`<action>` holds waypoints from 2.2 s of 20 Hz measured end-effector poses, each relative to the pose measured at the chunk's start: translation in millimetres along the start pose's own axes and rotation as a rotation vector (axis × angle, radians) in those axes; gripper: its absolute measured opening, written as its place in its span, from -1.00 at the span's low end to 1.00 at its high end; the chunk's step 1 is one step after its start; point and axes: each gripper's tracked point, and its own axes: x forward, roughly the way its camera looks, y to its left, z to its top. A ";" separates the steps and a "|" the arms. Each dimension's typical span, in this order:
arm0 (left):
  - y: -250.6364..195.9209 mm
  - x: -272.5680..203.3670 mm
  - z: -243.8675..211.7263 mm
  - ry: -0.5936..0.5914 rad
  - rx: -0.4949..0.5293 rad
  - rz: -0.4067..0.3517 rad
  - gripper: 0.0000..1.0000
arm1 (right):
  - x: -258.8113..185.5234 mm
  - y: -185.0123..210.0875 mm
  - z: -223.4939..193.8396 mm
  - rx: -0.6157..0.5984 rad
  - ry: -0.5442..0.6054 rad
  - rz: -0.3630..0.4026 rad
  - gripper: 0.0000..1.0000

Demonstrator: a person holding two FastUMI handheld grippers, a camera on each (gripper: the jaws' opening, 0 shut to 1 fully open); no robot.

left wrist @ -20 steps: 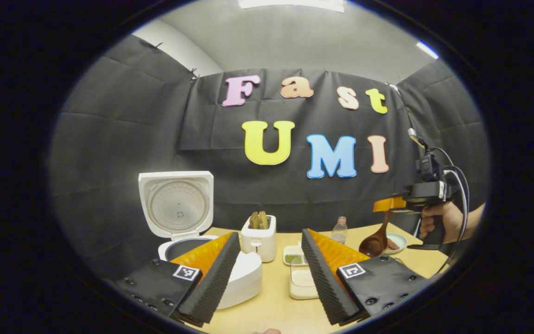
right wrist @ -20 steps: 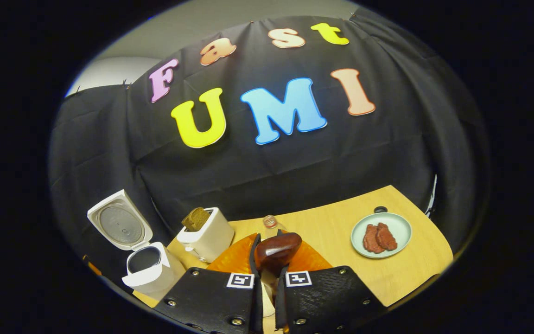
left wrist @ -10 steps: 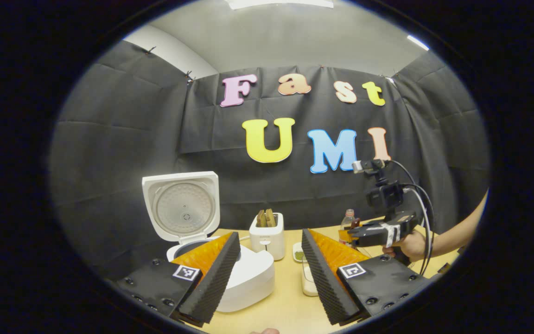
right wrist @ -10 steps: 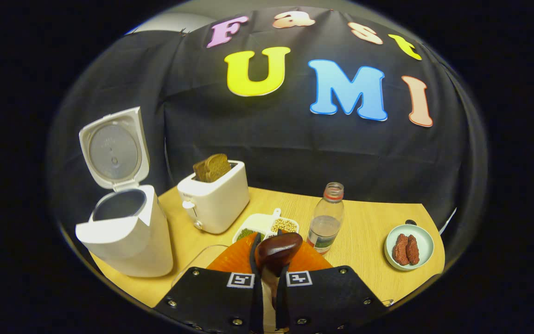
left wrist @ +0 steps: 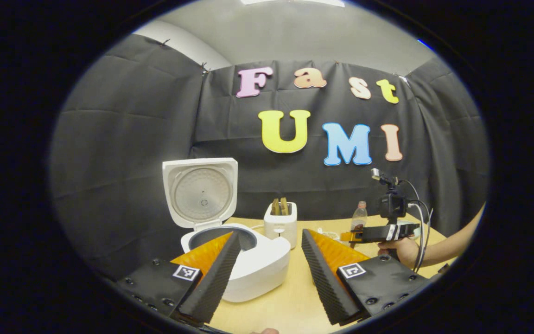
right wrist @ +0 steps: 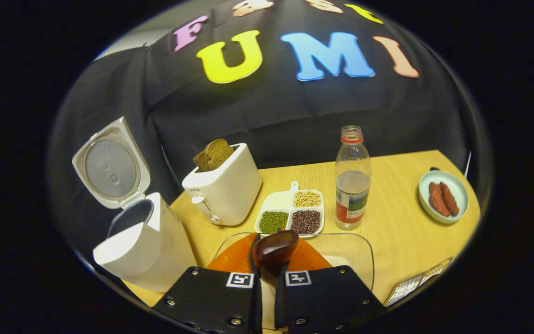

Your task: Close the left gripper, press the button to open the rice cooker; take a wooden spoon from the chopstick holder with the right hand, scoop a spoonful of rice and pour it into the rice cooker, then put the wooden spoon back into the chopstick holder.

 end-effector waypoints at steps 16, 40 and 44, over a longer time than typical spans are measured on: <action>-46.7 -9.2 10.5 -0.044 0.025 -0.132 0.80 | -63.7 -71.3 58.1 0.830 -0.179 0.147 -0.79; 7.8 -8.6 -13.6 -0.053 0.043 -0.106 0.80 | -39.0 186.8 170.2 0.726 -0.089 0.612 -0.79; 12.4 -12.7 -8.5 -0.065 0.045 -0.110 0.80 | -12.7 230.8 158.9 0.582 -0.034 0.617 -0.79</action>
